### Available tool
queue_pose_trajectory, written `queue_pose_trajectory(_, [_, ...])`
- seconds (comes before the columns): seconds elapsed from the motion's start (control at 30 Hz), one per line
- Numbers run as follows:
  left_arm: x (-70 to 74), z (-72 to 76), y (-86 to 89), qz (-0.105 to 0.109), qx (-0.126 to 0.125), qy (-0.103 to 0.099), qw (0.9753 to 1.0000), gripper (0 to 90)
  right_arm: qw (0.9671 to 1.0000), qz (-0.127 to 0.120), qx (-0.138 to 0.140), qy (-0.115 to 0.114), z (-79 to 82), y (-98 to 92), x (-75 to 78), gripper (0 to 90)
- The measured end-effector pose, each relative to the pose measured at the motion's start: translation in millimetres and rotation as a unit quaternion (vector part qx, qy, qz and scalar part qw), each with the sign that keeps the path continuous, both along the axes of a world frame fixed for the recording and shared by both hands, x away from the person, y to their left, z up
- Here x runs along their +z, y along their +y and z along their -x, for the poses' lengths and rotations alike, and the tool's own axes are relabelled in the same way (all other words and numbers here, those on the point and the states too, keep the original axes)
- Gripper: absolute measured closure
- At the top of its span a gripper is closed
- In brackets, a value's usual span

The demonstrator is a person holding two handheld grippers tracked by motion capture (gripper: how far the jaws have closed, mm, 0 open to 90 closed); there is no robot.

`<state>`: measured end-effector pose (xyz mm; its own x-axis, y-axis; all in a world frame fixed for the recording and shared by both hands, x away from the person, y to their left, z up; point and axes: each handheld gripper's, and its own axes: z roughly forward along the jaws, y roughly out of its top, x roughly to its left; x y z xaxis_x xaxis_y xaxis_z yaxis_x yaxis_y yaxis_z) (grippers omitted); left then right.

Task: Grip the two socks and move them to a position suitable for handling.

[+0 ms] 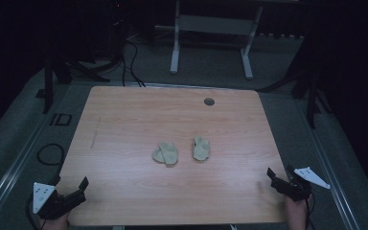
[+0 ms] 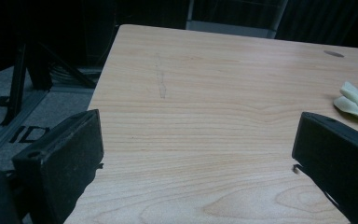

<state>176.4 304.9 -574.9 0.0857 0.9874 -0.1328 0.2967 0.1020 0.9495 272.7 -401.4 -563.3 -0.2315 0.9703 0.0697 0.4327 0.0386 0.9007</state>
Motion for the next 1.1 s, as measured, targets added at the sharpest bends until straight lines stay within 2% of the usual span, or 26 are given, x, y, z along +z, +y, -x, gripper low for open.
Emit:
queue_pose_trajectory(0.07, [0.3, 0.3, 0.4, 0.001, 0.000, -0.002, 1.0000, 2.1, 0.9999, -0.008, 0.006, 0.012, -0.9, -1.7, 1.5, 14.5])
queue_pose_trajectory(0.17, [1.3, -0.3, 0.8, 0.005, 0.003, -0.006, 1.0000, 2.1, 0.9996, -0.004, 0.017, 0.023, -2.2, -4.7, 3.7, 14.3])
queue_pose_trajectory(0.33, [2.5, -1.8, -1.3, 0.002, -0.004, -0.006, 1.0000, 2.1, 0.9990, -0.007, 0.033, 0.031, -2.7, -10.7, 6.2, 14.4])
queue_pose_trajectory(0.57, [5.4, -4.7, -13.8, 0.018, -0.067, 0.009, 0.9976, 2.0, 0.9955, -0.014, 0.071, 0.062, -3.6, -18.1, 12.1, 14.6])
queue_pose_trajectory(0.67, [7.0, -5.4, -20.7, 0.019, -0.085, 0.017, 0.9960, 2.0, 0.9930, -0.012, 0.091, 0.074, -4.6, -11.5, 14.2, 14.8])
queue_pose_trajectory(0.77, [7.9, -6.6, -29.7, 0.001, -0.093, 0.023, 0.9954, 2.0, 0.9911, -0.003, 0.107, 0.079, -7.3, -1.0, 17.0, 14.8])
queue_pose_trajectory(0.83, [8.4, -7.1, -33.6, 0.002, -0.096, 0.030, 0.9949, 2.0, 0.9898, 0.001, 0.118, 0.080, -9.9, 6.7, 19.7, 15.0])
queue_pose_trajectory(0.97, [7.9, -9.0, -37.8, 0.025, -0.106, 0.051, 0.9928, 2.0, 0.9865, 0.010, 0.143, 0.080, -16.7, 23.1, 24.6, 14.9])
queue_pose_trajectory(1.0, [8.0, -9.3, -38.9, 0.033, -0.113, 0.055, 0.9915, 2.0, 0.9853, 0.013, 0.150, 0.079, -18.5, 27.5, 25.8, 14.9])
queue_pose_trajectory(1.03, [8.3, -9.6, -40.4, 0.032, -0.115, 0.061, 0.9909, 2.0, 0.9847, 0.017, 0.155, 0.077, -20.3, 32.2, 26.9, 14.9])
queue_pose_trajectory(1.1, [8.4, -10.2, -43.8, 0.015, -0.117, 0.073, 0.9903, 2.0, 0.9831, 0.024, 0.164, 0.078, -24.3, 41.8, 28.8, 14.9])
